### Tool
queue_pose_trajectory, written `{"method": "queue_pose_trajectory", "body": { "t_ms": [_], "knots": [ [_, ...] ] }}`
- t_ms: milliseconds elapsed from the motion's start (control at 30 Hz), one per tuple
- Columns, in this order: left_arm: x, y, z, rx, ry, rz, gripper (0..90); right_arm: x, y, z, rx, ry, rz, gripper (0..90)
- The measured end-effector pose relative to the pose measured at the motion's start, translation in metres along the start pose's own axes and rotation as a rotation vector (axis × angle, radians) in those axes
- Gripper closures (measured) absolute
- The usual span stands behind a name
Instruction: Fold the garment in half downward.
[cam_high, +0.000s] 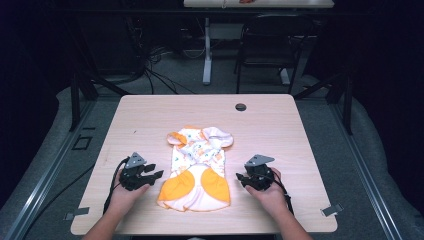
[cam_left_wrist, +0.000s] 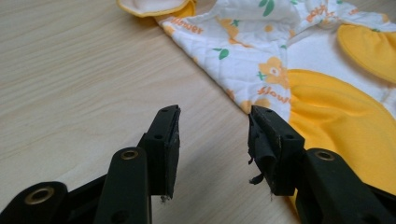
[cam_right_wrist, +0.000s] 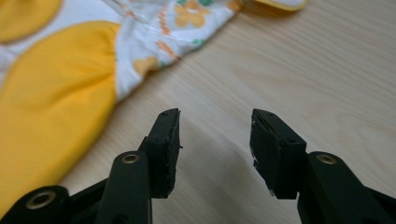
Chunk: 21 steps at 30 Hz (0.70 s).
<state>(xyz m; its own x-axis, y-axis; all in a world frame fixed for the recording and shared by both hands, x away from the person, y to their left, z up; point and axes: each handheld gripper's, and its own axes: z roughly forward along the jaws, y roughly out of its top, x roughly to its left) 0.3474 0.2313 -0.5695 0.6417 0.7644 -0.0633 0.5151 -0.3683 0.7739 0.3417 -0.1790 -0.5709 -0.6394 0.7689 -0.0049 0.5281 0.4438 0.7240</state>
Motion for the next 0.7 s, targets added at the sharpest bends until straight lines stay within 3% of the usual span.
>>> {"method": "queue_pose_trajectory", "body": {
  "t_ms": [100,167,267,433,600,700],
  "knots": [
    [-0.003,0.002,0.001,-0.005,-0.002,0.013,56.6,0.004,0.004,0.001,-0.006,0.026,-0.001,55.4],
    [-0.007,0.005,0.002,-0.011,-0.001,0.022,63.4,0.01,0.007,0.003,-0.015,0.046,-0.003,58.1],
    [-0.01,0.009,0.005,-0.007,-0.007,0.029,71.3,0.02,0.015,0.009,-0.018,0.111,0.004,72.4],
    [-0.016,0.016,0.018,-0.003,-0.041,0.018,81.1,0.031,0.025,0.016,-0.042,0.113,-0.032,80.5],
    [-0.024,0.02,0.027,0.043,-0.02,0.099,87.7,0.039,0.029,0.024,-0.031,0.098,-0.088,83.7],
    [-0.027,0.019,0.03,0.064,-0.026,0.115,89.1,0.041,0.027,0.03,-0.006,0.11,-0.115,84.2]
  ]
}}
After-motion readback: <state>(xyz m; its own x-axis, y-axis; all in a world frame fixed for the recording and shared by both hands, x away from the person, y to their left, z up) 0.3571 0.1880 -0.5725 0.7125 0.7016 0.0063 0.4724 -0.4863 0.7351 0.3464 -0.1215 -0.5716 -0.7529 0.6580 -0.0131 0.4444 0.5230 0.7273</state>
